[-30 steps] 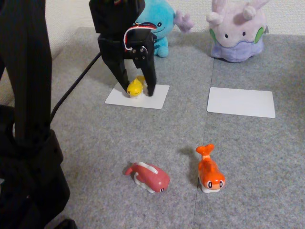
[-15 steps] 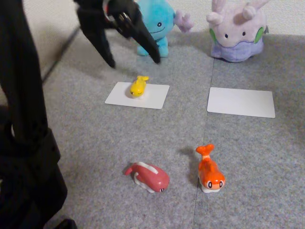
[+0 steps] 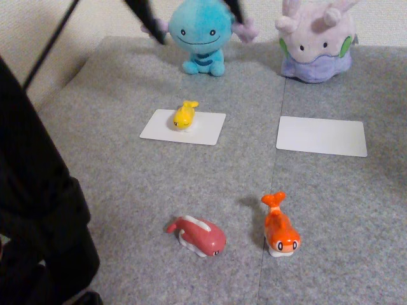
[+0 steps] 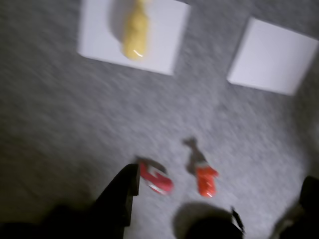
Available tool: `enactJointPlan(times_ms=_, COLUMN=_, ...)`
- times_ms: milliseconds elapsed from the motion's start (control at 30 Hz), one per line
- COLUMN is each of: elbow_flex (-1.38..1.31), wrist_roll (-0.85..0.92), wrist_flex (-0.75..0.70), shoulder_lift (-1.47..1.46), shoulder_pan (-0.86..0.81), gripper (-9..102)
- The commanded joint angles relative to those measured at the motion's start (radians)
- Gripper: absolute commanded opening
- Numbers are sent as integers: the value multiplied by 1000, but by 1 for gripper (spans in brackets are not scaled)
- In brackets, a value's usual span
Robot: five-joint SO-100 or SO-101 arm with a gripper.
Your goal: Wooper wants to eat egg sudhi, and Goomy wants to eat shrimp sushi
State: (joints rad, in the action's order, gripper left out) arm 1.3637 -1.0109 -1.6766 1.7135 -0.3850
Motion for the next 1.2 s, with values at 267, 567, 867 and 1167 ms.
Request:
enactJointPlan(times_ms=267, elbow_flex=291, wrist_roll=456, wrist_flex=-23, shoulder_lift=63, shoulder_pan=-374, gripper=37)
enactJointPlan(times_ms=567, elbow_flex=368, wrist_roll=746, wrist_flex=5, shoulder_lift=49, shoulder_pan=-595, gripper=37)
enactJointPlan(times_ms=867, elbow_flex=505, wrist_roll=807, wrist_flex=216, shoulder_lift=46, shoulder_pan=-641, gripper=37)
enactJointPlan(times_ms=1167, elbow_flex=603, wrist_roll=790, wrist_flex=408, shoulder_lift=-91, shoulder_pan=-632, gripper=37)
